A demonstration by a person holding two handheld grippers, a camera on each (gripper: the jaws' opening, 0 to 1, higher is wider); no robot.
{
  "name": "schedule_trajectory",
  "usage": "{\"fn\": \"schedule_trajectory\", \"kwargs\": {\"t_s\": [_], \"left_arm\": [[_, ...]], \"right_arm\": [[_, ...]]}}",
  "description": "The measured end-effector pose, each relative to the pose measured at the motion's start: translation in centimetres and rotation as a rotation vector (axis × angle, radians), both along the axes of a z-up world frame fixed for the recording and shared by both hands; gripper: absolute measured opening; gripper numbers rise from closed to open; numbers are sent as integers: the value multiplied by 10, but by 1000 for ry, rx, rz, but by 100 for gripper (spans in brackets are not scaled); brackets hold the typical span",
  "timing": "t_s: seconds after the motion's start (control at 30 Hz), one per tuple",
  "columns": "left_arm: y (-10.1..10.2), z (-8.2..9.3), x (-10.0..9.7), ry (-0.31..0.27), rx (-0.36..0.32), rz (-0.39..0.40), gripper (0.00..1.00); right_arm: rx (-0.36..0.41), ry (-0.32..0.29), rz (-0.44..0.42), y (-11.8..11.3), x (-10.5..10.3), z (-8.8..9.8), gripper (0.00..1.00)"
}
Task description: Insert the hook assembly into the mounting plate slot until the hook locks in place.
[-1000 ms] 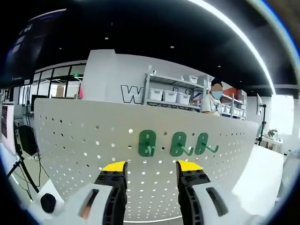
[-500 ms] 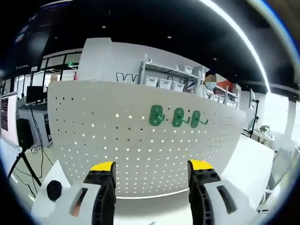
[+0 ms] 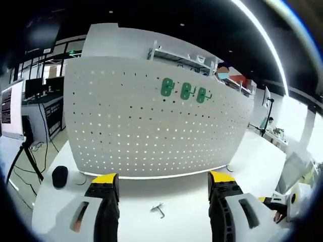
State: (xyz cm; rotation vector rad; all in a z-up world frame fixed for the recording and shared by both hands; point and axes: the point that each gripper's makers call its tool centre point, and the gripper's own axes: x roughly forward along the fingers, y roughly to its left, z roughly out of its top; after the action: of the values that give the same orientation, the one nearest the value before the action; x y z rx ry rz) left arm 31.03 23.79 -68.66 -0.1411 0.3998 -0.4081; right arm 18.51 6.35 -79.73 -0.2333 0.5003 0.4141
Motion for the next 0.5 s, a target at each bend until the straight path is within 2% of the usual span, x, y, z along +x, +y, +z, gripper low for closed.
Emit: {"fn": "schedule_trajectory", "kwargs": {"t_s": [0.3, 0.5], "left_arm": [[4, -10, -28, 31, 7, -34, 77], [10, -25, -48, 63, 13, -53, 77]], "right_arm": [[-10, 12, 11, 1, -2, -3, 69], [-6, 15, 15, 3, -3, -3, 69]]}}
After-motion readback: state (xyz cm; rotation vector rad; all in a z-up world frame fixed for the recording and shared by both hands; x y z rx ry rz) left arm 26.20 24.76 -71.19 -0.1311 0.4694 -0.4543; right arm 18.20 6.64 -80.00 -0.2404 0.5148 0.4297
